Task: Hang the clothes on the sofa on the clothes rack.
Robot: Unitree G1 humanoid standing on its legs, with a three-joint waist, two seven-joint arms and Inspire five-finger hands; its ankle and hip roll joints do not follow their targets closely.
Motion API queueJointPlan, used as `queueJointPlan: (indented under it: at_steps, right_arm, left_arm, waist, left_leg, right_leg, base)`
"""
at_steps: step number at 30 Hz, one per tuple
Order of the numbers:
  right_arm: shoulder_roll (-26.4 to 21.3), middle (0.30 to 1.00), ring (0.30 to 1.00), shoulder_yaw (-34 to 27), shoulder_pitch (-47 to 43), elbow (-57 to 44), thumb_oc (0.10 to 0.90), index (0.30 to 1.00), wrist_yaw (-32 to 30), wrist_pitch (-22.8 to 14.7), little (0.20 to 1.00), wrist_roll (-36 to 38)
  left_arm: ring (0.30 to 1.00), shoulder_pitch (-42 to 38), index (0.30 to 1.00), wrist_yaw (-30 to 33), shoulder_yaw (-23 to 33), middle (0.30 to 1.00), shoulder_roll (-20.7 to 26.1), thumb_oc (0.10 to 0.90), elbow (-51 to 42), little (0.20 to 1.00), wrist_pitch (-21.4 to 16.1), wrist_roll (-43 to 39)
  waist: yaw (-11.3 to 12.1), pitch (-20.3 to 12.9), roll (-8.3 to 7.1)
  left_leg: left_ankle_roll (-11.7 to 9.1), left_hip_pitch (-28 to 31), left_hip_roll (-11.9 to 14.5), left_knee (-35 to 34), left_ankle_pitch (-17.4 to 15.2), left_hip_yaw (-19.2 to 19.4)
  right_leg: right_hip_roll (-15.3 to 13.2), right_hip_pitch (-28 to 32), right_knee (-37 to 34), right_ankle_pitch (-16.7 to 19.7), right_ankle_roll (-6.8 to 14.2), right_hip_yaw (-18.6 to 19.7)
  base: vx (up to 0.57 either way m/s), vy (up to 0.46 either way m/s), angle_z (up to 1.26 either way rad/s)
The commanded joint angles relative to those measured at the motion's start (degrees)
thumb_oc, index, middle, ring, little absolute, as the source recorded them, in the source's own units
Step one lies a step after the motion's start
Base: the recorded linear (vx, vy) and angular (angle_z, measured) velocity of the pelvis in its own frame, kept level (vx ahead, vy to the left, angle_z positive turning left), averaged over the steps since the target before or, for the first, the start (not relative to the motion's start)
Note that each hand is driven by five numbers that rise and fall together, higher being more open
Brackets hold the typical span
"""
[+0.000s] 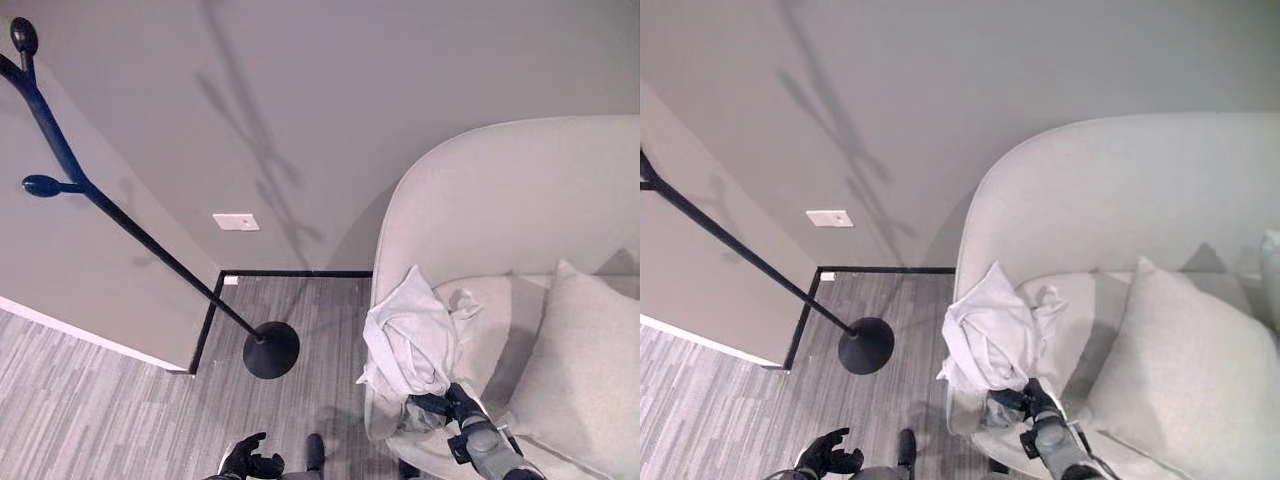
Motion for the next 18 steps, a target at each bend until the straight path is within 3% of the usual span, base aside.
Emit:
queueJointPlan:
  at_steps: [1,4,7,8,12,15,18]
  right_arm:
    - [-1.1,0.300,0.300,-2.2,-0.6,-11.8,0.400,0.300,-2.3,-3.2,0.300,-1.5]
    - [-4.8,0.300,0.300,-5.8,4.2,-23.8,0.400,0.300,-1.6,-3.2,0.300,-3.4]
    - [-4.9,0.300,0.300,-5.8,4.2,-23.8,0.400,0.300,-1.6,-3.2,0.300,-3.4]
    - [-10.4,0.300,0.300,-10.8,7.2,-35.1,0.400,0.300,-0.2,-4.5,0.300,-3.2]
    - [-21.7,0.300,0.300,-18.4,6.7,-50.6,0.400,0.300,2.8,-6.3,0.300,-2.9]
    - [-25.8,0.300,0.300,-20.7,5.5,-54.6,0.400,0.300,3.4,-6.7,0.300,-3.7]
    - [-31.3,0.300,0.300,-23.8,3.2,-58.0,0.400,0.300,3.3,-7.3,0.300,-3.2]
  left_arm:
    - [0.900,-0.1,0.900,-0.6,-2.3,0.900,-2.6,0.800,4.2,0.900,0.8,3.0]
    - [0.900,-0.1,0.900,-1.0,-0.5,0.900,-2.1,0.800,4.3,0.900,1.4,4.0]
    - [0.900,-0.1,0.900,-1.0,-0.5,0.900,-2.1,0.800,4.3,0.900,1.4,4.0]
    - [0.900,-0.2,0.900,-2.3,1.6,0.900,-1.7,0.800,3.7,0.900,1.7,3.3]
    - [0.900,-2.1,0.900,-4.1,3.7,0.900,-0.8,0.800,0.6,0.900,1.3,-0.5]
    - [0.900,-2.3,0.900,-4.2,4.0,0.900,-0.5,0.800,-1.5,0.900,1.0,-1.5]
    - [0.900,-1.9,0.900,-4.8,3.2,0.900,0.6,0.800,-10.8,0.900,0.1,-5.3]
  waist:
    - [-0.2,-1.7,-3.87]
    - [-1.0,-2.2,-4.69]
    - [-1.0,-2.2,-4.69]
    - [-2.0,-3.2,-5.63]
    - [-2.7,-5.4,-6.87]
    - [-2.9,-6.3,-7.18]
    - [-2.9,-7.2,-7.35]
  left_leg:
    - [-0.8,1.6,-1.3,0.2,-5.7,-0.3]
    - [-0.9,2.6,-1.1,0.2,-6.2,0.3]
    - [-0.9,2.6,-1.1,0.2,-6.2,0.3]
    - [-0.9,4.2,-0.8,0.2,-6.9,1.3]
    - [-0.5,6.4,-0.5,0.2,-7.7,2.4]
    - [-0.3,7.1,-0.3,0.2,-8.0,2.8]
    - [-0.1,7.9,-0.3,0.2,-8.3,2.8]
  right_leg:
    - [-2.6,1.2,0.5,-2.9,2.7,1.9]
    - [-2.2,1.9,0.5,-3.4,2.7,2.5]
    - [-2.2,1.9,0.5,-3.4,2.7,2.6]
    - [-2.0,3.1,0.5,-3.6,2.7,3.4]
    - [-1.9,3.9,0.5,-3.1,2.6,4.7]
    - [-1.9,4.4,0.5,-3.0,2.7,5.1]
    - [-1.8,5.0,0.5,-3.0,2.7,5.1]
  base:
    - [0.03,-0.022,-0.04]
    - [0.00,-0.012,-0.17]
    - [0.00,-0.004,-0.17]
    - [-0.04,-0.009,-0.22]
    - [-0.02,0.006,-0.29]
    - [0.01,0.012,-0.18]
    - [0.00,0.019,-0.05]
